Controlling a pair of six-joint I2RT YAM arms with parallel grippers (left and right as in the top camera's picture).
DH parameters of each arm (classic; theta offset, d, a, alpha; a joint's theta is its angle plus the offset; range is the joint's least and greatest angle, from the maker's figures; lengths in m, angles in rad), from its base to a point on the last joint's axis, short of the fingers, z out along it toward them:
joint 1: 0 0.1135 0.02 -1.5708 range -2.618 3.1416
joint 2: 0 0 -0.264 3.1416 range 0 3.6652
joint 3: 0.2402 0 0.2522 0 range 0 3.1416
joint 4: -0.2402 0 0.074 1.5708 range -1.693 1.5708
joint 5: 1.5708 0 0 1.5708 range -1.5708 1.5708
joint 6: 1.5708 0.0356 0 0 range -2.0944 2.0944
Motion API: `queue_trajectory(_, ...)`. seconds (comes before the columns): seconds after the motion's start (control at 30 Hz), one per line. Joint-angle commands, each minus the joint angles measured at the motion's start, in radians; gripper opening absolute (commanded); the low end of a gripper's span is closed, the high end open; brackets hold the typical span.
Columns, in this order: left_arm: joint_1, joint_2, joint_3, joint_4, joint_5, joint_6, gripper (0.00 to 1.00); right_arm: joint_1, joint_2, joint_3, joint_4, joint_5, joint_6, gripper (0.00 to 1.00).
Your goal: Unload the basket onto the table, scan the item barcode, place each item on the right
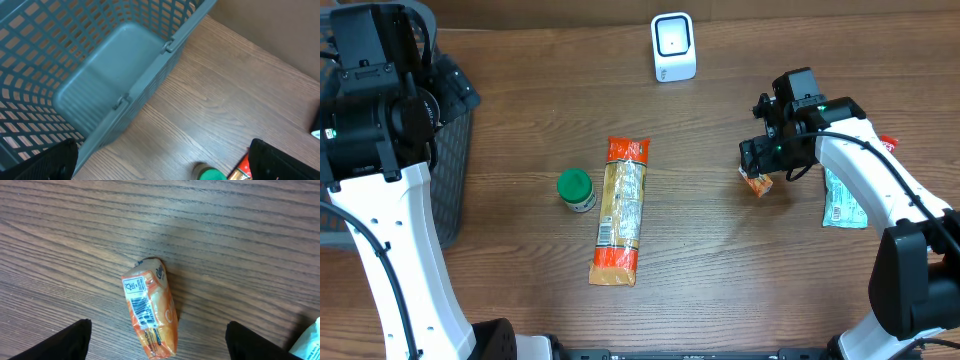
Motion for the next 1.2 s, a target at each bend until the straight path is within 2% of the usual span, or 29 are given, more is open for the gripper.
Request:
queue_trajectory(0.0,0.004,0.007,0.011,0.001,-0.013,0.009,1.00,0.006,-0.008,-0.002,0.005,-0.013,-0.006,0.88)
queue_trajectory(0.2,0.004,0.007,0.011,0.001,-0.013,0.009,1.00,0.005,-0.008,-0.031,0.028,-0.013,-0.006,0.88)
queue_trajectory(0.37,0.004,0.007,0.011,0.001,-0.013,0.009,1.00,0.006,-0.008,-0.124,0.135,-0.013,-0.006,0.87)
queue_trajectory(0.53,0.004,0.007,0.011,0.001,-0.013,0.009,0.99,0.006,-0.008,-0.164,0.195,-0.013,-0.005,0.80)
queue_trajectory(0.8,0.004,0.007,0.011,0.001,-0.013,0.009,1.00,0.006,-0.008,-0.164,0.201,-0.013,-0.005,0.61)
queue_trajectory(0.9,0.004,0.007,0.011,0.001,-0.013,0.009,1.00,0.006,-0.008,-0.164,0.200,-0.014,-0.005,0.61)
queue_trajectory(1.0,0.004,0.007,0.011,0.001,-0.013,0.009,1.00,0.006,-0.008,-0.164,0.198,-0.015,-0.005,0.66)
queue_trajectory(1.17,0.004,0.007,0.011,0.001,-0.013,0.009,0.99,0.020,-0.008,-0.175,0.201,-0.017,-0.005,0.66)
